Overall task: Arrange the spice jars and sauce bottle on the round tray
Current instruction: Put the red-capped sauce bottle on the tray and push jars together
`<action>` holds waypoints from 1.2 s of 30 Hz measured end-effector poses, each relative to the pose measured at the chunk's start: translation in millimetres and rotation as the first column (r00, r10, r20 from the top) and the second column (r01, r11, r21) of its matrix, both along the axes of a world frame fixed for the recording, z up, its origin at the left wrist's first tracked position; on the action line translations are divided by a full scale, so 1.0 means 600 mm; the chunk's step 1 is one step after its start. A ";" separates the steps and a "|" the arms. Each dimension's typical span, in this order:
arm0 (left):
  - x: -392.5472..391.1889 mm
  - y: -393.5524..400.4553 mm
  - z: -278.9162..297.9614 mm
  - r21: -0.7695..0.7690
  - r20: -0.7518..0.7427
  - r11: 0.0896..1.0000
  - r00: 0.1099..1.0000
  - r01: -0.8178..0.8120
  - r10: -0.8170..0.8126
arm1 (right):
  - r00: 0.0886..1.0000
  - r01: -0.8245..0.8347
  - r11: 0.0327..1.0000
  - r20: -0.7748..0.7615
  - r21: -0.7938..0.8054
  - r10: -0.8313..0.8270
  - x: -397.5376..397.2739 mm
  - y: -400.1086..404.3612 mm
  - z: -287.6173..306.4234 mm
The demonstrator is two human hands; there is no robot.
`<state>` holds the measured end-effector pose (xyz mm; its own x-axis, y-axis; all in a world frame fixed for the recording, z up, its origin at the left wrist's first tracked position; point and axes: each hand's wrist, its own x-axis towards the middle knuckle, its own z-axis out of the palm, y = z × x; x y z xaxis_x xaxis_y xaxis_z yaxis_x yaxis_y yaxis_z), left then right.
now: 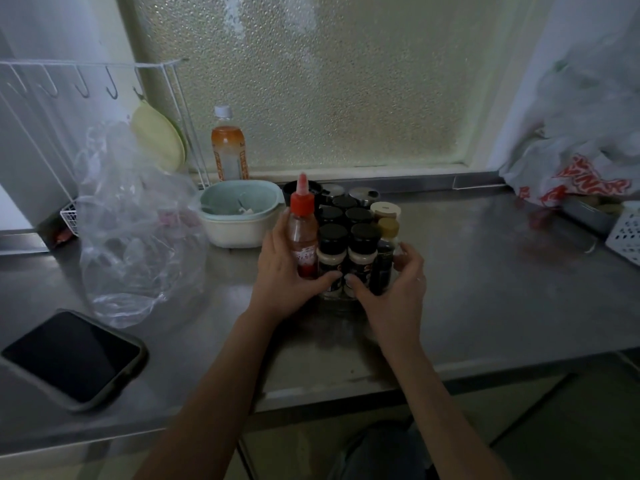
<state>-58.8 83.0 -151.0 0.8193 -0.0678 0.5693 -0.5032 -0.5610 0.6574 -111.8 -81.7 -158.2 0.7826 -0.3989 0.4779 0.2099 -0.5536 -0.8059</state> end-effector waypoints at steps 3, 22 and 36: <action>0.005 0.000 -0.004 -0.045 0.002 0.999 1.000 -0.007 0.007 | 0.999 -0.033 0.997 0.036 0.064 0.031 0.001 -0.004 -0.002; -0.013 0.005 0.004 -0.052 0.384 0.991 0.914 -0.124 0.134 | 0.997 -0.018 0.999 0.077 0.029 0.016 -0.009 -0.002 -0.005; -0.049 -0.018 -0.013 0.491 0.389 0.867 0.911 -0.080 -0.136 | 0.976 0.125 0.745 0.216 -0.656 0.026 -0.041 0.021 -0.012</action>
<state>-88.0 72.2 -158.8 0.5221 -0.4429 0.7289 -0.6793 -0.7327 0.0414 -136.1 -69.2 -165.6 0.6290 0.0420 0.7763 0.2791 -0.9442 -0.1750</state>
